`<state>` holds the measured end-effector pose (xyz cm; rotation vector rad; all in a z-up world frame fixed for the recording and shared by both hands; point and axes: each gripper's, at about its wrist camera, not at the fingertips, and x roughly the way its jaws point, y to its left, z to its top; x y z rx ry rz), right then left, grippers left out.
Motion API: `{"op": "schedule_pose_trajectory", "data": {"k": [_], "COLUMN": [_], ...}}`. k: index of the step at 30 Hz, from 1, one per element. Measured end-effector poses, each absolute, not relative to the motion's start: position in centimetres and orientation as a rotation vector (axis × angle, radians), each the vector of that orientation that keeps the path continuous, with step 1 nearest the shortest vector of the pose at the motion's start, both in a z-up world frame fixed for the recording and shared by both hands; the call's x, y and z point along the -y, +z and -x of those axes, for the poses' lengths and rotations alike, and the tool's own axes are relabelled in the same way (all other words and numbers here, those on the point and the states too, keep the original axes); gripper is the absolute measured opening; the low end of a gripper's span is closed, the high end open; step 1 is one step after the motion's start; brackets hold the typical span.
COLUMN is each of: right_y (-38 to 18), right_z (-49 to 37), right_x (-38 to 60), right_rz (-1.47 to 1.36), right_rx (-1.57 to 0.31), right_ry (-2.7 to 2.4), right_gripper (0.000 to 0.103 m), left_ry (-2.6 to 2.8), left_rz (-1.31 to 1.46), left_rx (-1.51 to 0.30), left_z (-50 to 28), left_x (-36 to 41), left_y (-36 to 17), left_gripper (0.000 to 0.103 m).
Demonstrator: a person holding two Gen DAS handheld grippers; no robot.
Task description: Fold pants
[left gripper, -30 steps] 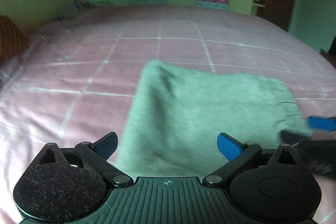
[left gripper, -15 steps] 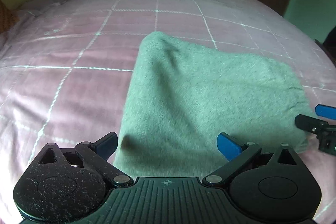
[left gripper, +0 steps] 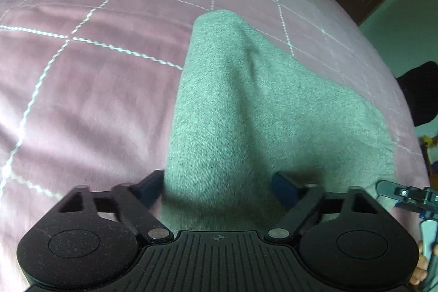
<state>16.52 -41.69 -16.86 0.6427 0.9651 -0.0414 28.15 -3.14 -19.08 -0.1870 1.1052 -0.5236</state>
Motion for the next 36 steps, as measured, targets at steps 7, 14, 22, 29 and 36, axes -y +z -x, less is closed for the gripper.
{"op": "schedule_pose_trajectory", "data": {"k": [7,14,22,29,36], "right_y": [-18.8,-17.4,-17.4,-12.2,-7.0], "right_z": [-17.0,-16.8,-17.2,-16.7,-18.8], "right_x": [43.0,40.8,40.5,38.9,38.5], "right_rz": [-0.768,-0.694,-0.724,-0.700,-0.688], "right_rx": [-0.944,-0.893,-0.880,-0.752,-0.642], "right_ry": [0.009,0.010,-0.030,0.047,0.124], "right_gripper": [0.076,0.056,0.046,0.042,0.042], "left_ry": [-0.559,-0.567,-0.515,-0.551,-0.544], "left_rz": [0.217,0.176,0.154,0.205,0.225], "left_rx": [-1.109,-1.080,-0.985,-0.870,-0.759], "left_z": [-28.5,-28.0,-26.2,-26.2,-30.0], "left_x": [4.1,4.6,5.4,5.6,7.0], "left_y": [-19.0,-18.5,-15.4,-10.3,-5.4], "left_gripper": [0.049,0.032,0.027,0.023,0.023]}}
